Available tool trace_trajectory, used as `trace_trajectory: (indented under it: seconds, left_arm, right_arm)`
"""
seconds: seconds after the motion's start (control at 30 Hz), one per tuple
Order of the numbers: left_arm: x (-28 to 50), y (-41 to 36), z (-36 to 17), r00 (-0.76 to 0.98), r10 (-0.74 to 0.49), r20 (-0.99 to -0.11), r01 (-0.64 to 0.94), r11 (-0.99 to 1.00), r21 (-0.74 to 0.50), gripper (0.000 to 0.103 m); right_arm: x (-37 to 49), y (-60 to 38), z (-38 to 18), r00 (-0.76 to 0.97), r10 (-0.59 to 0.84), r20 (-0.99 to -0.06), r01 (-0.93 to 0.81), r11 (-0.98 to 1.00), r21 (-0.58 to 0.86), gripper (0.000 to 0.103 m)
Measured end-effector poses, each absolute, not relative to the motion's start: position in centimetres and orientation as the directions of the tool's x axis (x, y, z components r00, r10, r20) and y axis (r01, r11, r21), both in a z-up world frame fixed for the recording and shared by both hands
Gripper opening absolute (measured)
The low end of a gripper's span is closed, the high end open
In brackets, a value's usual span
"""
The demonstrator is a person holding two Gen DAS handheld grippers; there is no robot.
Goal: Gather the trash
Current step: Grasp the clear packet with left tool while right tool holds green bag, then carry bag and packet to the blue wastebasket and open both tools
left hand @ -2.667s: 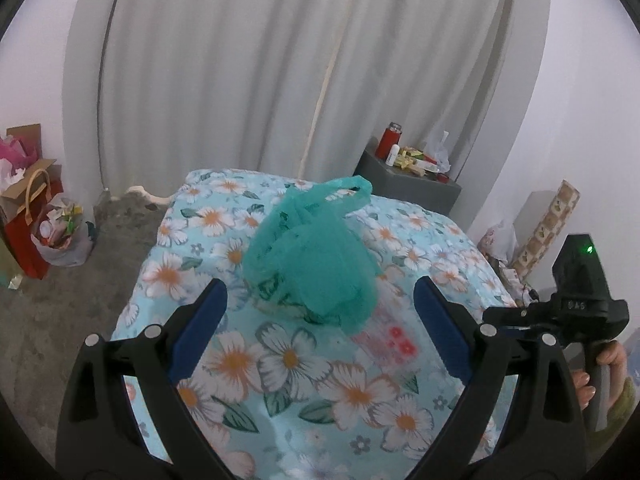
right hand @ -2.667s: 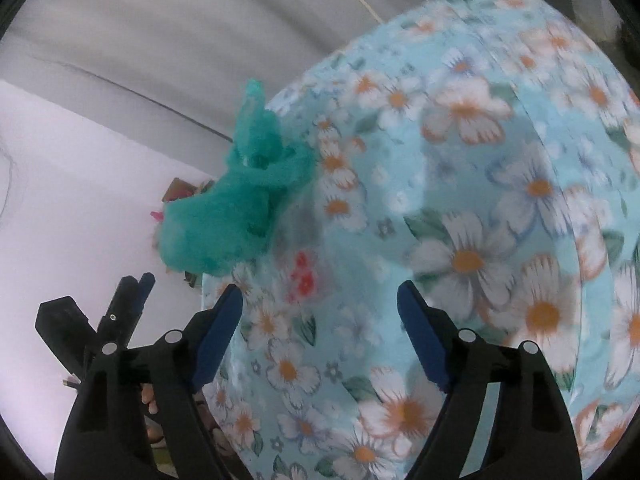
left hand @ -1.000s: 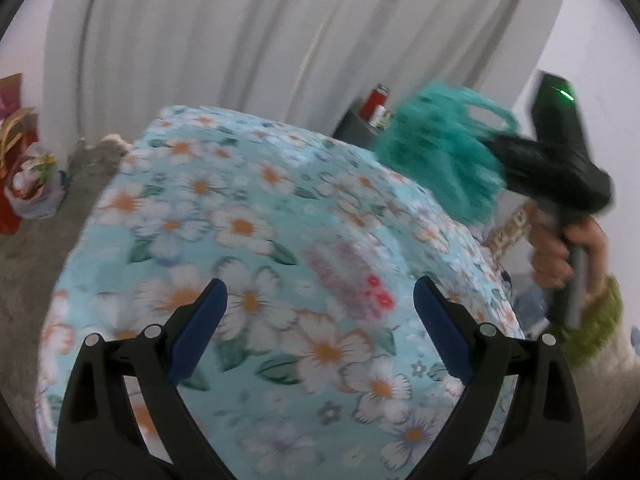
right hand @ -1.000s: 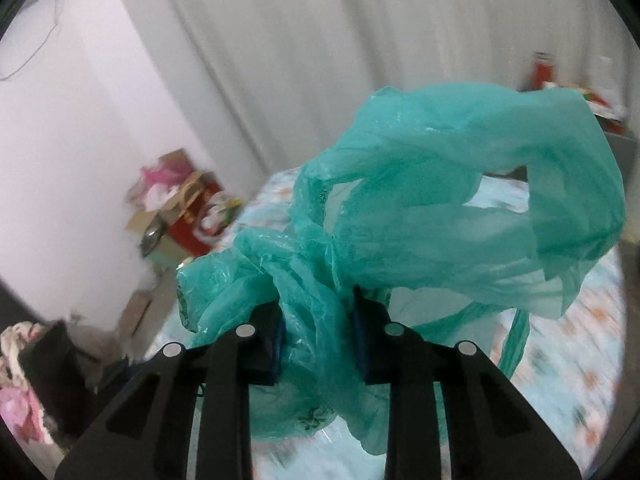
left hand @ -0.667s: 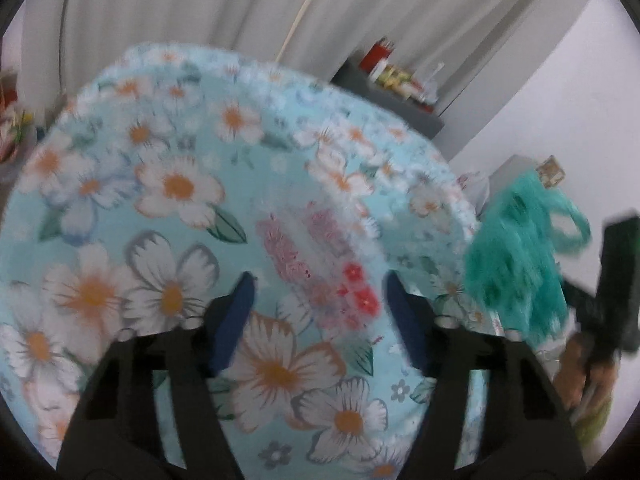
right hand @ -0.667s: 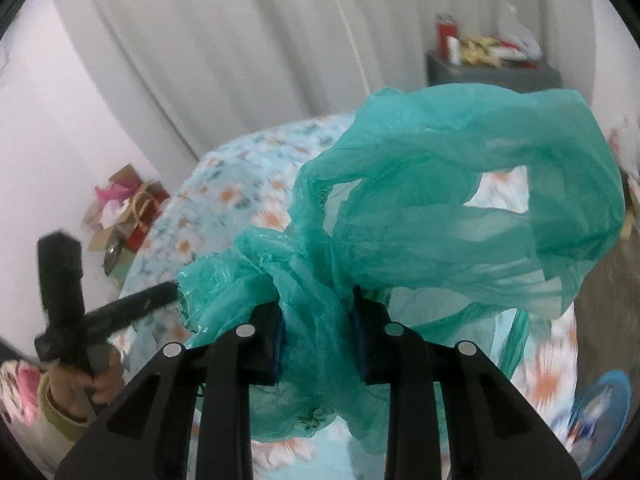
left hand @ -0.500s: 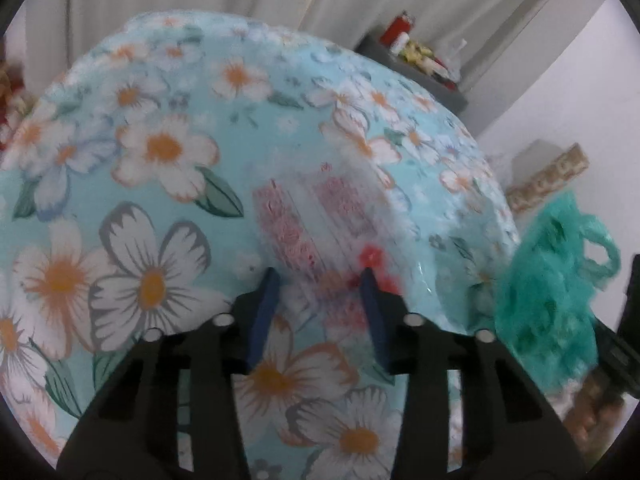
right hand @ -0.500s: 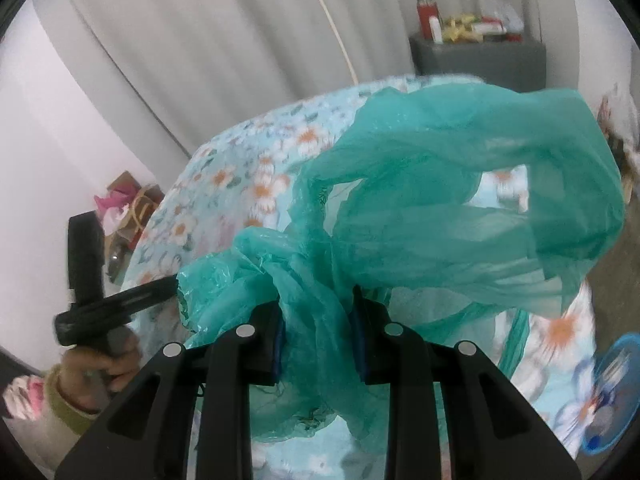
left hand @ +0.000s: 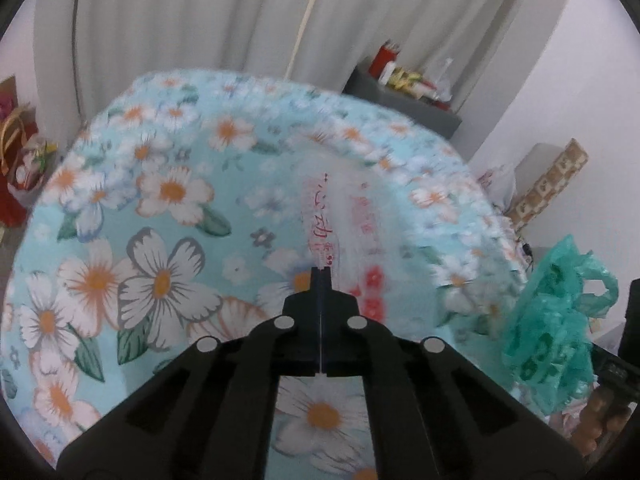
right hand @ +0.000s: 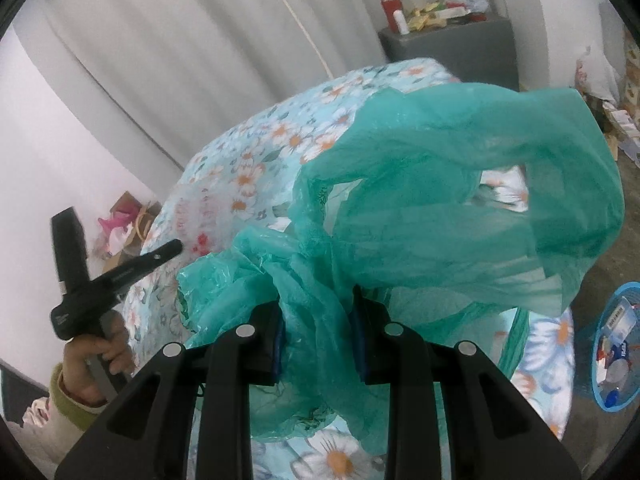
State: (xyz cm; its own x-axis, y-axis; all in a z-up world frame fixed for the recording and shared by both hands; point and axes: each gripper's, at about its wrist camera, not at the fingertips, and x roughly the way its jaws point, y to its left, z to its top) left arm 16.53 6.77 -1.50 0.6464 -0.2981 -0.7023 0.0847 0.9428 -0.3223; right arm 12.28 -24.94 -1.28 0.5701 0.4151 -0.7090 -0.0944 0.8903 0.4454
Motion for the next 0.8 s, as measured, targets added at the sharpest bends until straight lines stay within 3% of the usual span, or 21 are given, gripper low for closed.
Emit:
trace_trajectory:
  seconds: [0.47,0.8]
  left_arm:
    - [12.6,-2.3,7.5,0.666,-0.492,-0.56,0.395,0.87,-0.295,0.0]
    - [10.5,-12.8,10.5,0.564,-0.637,-0.525,0.613,0.749,-0.25,0.0]
  right_arm:
    - [6.3,-31.5,-0.5,0.69,0.352,-0.632,0.037,0.856,0.516,0.026]
    - [-0.2,-39.8,0.3,0.771,0.149,-0.619,0.24,0.833,0.498,0.026]
